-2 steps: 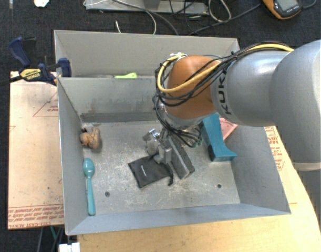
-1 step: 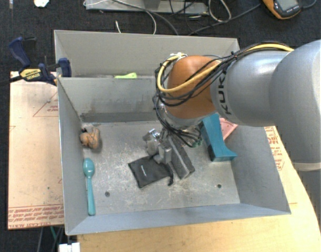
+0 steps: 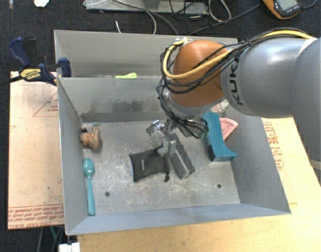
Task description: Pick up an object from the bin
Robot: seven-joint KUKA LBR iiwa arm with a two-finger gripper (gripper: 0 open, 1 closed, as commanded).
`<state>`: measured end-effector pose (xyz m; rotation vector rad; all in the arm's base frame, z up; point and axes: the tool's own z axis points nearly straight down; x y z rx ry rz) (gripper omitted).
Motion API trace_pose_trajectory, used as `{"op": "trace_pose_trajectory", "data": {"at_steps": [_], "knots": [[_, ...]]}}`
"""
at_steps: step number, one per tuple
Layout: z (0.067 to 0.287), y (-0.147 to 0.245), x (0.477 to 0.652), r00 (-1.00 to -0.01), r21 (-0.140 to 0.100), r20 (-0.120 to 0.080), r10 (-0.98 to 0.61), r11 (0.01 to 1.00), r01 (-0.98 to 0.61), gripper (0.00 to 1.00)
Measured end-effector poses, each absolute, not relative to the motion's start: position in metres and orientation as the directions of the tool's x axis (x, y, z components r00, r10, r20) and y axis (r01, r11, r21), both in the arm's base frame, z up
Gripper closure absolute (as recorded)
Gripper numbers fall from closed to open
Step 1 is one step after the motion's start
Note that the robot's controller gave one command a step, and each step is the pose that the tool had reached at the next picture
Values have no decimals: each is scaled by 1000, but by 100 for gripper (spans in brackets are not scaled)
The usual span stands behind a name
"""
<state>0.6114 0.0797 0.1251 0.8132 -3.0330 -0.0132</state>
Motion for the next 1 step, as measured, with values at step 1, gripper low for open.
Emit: {"op": "trace_pose_trajectory", "data": {"at_steps": [1], "knots": [[217,77,613,-872,8,-1,-489,872,-489,100]]}}
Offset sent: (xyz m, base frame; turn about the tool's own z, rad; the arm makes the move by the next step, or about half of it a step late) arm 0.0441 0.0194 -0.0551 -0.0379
